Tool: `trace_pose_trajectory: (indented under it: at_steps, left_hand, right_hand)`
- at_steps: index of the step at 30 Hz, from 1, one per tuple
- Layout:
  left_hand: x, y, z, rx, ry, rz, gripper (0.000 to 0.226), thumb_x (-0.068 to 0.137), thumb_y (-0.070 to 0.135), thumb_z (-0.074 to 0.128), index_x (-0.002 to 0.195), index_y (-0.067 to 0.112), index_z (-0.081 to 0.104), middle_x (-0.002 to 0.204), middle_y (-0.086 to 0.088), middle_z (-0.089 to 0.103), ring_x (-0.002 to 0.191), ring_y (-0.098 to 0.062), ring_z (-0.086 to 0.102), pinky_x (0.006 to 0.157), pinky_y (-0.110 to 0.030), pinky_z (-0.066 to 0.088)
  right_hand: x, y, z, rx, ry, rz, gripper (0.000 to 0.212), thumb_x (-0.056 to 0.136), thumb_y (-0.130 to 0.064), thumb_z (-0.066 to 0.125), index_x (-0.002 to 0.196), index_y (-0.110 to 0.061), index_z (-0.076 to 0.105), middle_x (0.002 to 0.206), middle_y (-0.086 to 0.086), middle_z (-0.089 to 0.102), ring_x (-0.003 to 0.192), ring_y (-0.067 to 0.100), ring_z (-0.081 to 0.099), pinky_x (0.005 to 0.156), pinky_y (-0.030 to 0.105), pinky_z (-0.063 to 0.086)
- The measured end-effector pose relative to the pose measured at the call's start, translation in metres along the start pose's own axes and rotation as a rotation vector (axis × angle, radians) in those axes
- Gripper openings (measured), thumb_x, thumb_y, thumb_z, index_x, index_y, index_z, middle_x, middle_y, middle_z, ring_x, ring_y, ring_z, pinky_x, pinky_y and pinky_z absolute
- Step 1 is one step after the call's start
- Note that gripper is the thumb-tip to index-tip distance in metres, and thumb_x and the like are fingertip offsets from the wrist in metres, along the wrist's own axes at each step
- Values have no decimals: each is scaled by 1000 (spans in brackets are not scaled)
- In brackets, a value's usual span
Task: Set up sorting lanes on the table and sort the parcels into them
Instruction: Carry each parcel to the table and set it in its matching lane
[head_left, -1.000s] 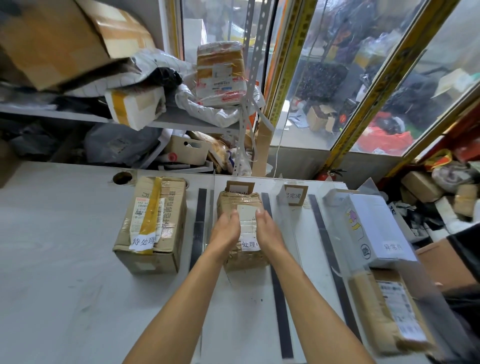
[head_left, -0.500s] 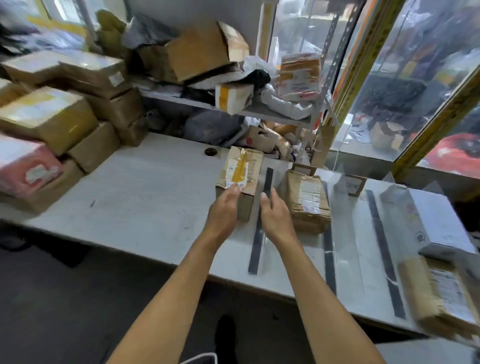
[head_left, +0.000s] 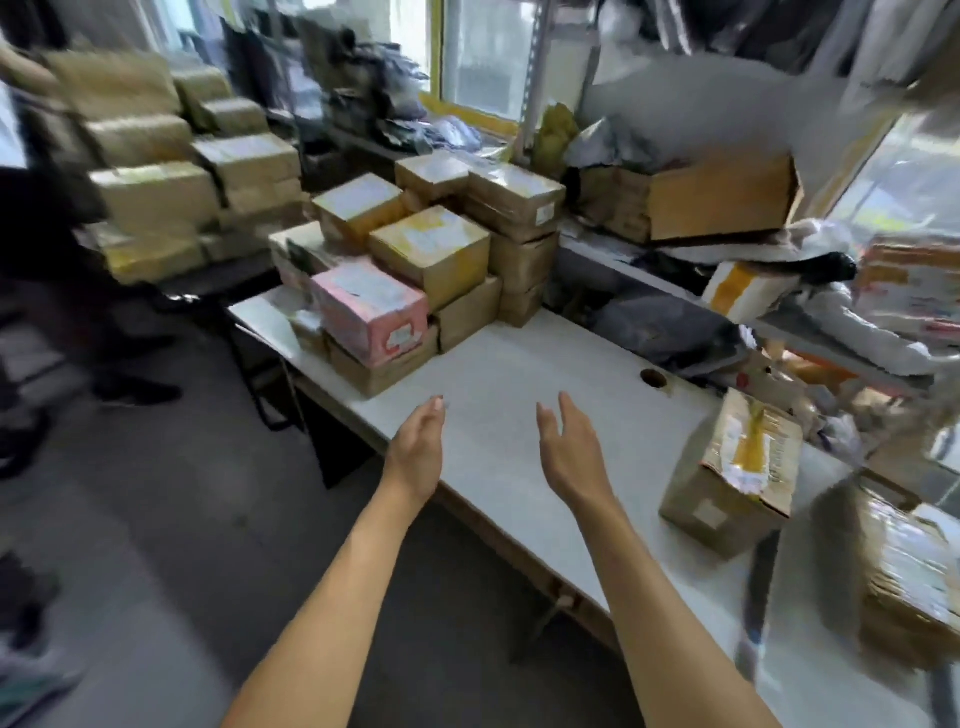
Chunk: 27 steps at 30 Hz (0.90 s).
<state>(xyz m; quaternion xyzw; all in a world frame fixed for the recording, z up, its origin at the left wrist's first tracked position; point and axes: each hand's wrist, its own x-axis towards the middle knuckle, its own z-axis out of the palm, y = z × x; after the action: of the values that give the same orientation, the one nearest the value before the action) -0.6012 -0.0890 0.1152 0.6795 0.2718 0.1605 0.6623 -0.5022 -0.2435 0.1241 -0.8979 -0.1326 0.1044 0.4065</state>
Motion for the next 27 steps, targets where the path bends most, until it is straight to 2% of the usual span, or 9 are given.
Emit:
trace_pose_trajectory:
  at_steps: [3, 5, 8, 11, 16, 21, 25, 27]
  left_hand:
    - [34, 4, -72, 14, 65, 43, 64, 96, 59, 36, 149, 24, 45, 152, 6, 46, 140, -11, 40, 121, -40, 30]
    - [49, 7, -112, 2, 106, 40, 61, 99, 56, 37, 149, 22, 46, 151, 6, 47, 140, -11, 41, 121, -36, 29]
    - [68, 10, -163, -20, 154, 41, 69, 94, 59, 38, 151, 20, 43, 155, 4, 43, 143, -13, 38, 119, -31, 28]
    - [83, 8, -203, -22, 195, 34, 55, 104, 48, 38, 151, 19, 44, 154, 6, 43, 144, -11, 37, 116, -24, 25]
    - [105, 2, -260, -49, 288, -1, 75, 85, 67, 35, 149, 28, 46, 153, 11, 45, 142, -10, 39, 121, -41, 29]
    - [153, -5, -304, -56, 337, 1, 59, 97, 56, 38, 147, 27, 48, 151, 10, 47, 140, -9, 41, 120, -43, 32]
    - [224, -4, -328, -45, 309, 14, 46, 107, 40, 36, 148, 22, 47, 153, 5, 46, 141, -12, 42, 120, -42, 31]
    - [263, 4, -335, -20, 269, 15, 48, 107, 41, 35, 150, 20, 44, 155, 4, 44, 142, -13, 40, 121, -43, 30]
  right_hand:
    - [25, -59, 57, -12, -21, -58, 64, 108, -52, 31, 164, -22, 18, 171, 1, 17, 157, 22, 16, 127, 41, 15]
    - [33, -91, 91, -8, -29, -90, 65, 107, -55, 31, 163, -24, 19, 170, 1, 19, 156, 23, 18, 126, 42, 17]
    - [42, -131, 140, -18, -88, -151, 66, 106, -59, 30, 163, -27, 20, 169, 5, 22, 156, 25, 19, 127, 45, 18]
    - [53, -164, 179, -37, -135, -193, 66, 106, -58, 30, 163, -27, 20, 169, 9, 20, 156, 29, 17, 127, 49, 17]
    - [76, -212, 235, -99, -170, -268, 65, 106, -56, 30, 163, -26, 20, 169, 10, 19, 156, 31, 14, 127, 48, 13]
    - [113, -246, 279, -89, -203, -246, 67, 105, -60, 28, 164, -31, 15, 171, 8, 14, 157, 30, 10, 126, 50, 11]
    - [160, -269, 309, 3, -173, -236, 76, 96, -75, 25, 160, -34, 24, 168, 7, 22, 154, 29, 18, 125, 52, 17]
    - [189, -279, 319, 36, -160, -214, 70, 102, -67, 28, 162, -32, 20, 169, 6, 19, 155, 28, 13, 126, 50, 14]
